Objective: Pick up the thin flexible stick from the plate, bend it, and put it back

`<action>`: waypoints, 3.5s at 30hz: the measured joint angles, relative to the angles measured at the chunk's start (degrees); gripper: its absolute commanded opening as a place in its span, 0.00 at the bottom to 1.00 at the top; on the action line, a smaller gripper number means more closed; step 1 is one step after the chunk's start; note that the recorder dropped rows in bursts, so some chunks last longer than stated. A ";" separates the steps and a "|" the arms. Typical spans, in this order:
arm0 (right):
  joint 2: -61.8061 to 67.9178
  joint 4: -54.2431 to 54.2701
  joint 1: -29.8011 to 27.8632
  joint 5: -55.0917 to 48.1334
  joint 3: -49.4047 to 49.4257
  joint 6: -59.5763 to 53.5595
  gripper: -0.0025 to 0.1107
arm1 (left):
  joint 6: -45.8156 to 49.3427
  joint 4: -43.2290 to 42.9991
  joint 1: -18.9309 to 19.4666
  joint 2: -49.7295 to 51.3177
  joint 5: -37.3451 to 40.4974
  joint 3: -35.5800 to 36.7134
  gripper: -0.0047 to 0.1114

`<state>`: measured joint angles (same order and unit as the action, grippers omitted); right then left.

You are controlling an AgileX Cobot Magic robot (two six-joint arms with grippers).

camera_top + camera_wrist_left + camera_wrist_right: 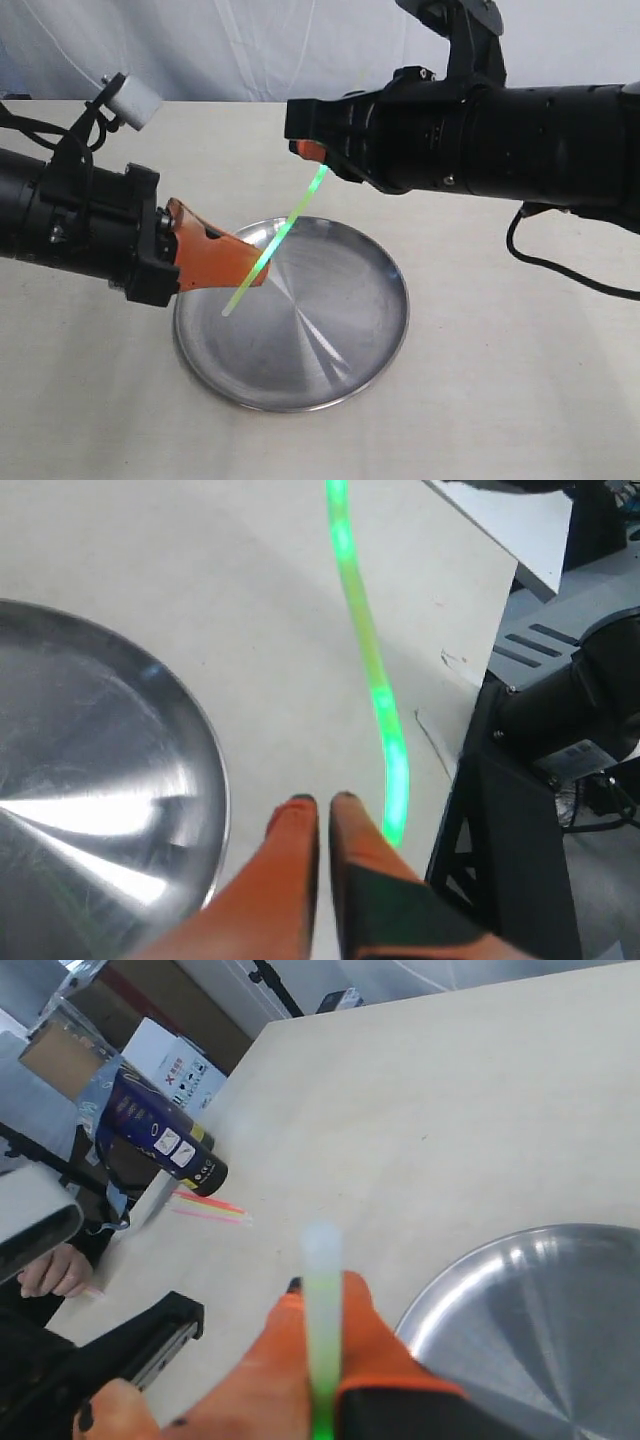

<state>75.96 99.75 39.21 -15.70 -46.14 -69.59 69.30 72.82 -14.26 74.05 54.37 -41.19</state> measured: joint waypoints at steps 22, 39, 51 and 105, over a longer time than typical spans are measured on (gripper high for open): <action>0.00 -5.73 0.00 -3.99 0.00 -0.57 0.02 | -7.24 -2.95 0.00 0.00 3.34 -2.02 0.54; 0.00 -0.32 0.13 -9.86 -0.74 -5.59 0.02 | -4.71 -1.28 0.00 0.00 2.84 -2.02 0.04; -0.40 -2.08 0.13 -4.33 -1.31 -3.65 0.02 | 3.73 3.44 0.00 -1.47 -1.58 -1.60 0.04; -0.52 -6.97 -0.28 -1.74 -1.33 -3.17 0.02 | 12.57 22.71 0.00 -1.81 -13.11 -1.56 0.04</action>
<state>75.44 92.78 38.93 -17.44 -47.47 -72.76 81.87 95.53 -14.26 72.24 41.26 -42.75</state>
